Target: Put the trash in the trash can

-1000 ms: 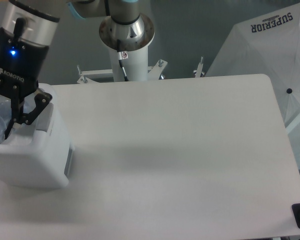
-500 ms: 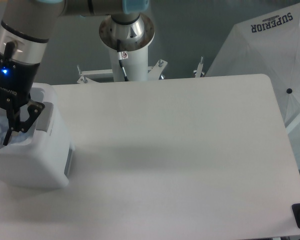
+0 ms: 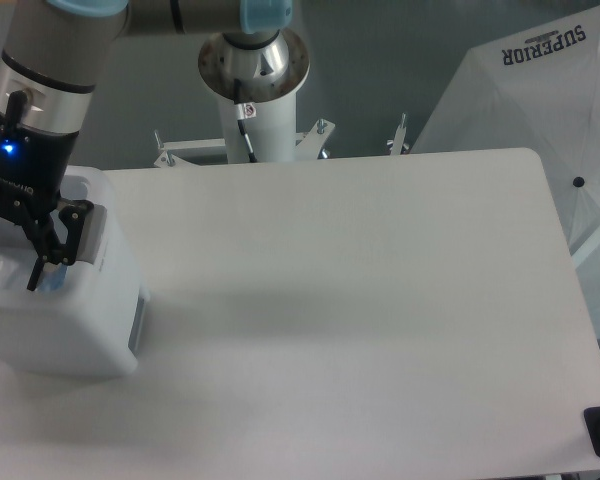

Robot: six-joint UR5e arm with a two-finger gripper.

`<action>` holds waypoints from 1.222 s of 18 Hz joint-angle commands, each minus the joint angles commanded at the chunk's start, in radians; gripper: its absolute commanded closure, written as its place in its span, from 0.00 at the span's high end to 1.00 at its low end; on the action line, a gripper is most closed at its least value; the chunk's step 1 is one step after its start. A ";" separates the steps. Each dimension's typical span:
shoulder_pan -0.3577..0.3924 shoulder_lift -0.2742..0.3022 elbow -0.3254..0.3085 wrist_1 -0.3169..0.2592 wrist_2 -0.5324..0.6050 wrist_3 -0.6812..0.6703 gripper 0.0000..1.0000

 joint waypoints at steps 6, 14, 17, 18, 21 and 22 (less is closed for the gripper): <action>0.212 -0.009 -0.014 0.000 0.000 0.061 1.00; 0.450 -0.074 -0.087 0.000 0.000 0.294 1.00; 0.505 -0.089 -0.121 0.000 0.003 0.421 1.00; 0.520 -0.097 -0.130 -0.002 0.020 0.469 1.00; 0.533 -0.103 -0.140 -0.006 0.179 0.606 1.00; 0.533 -0.113 -0.138 -0.005 0.245 0.638 1.00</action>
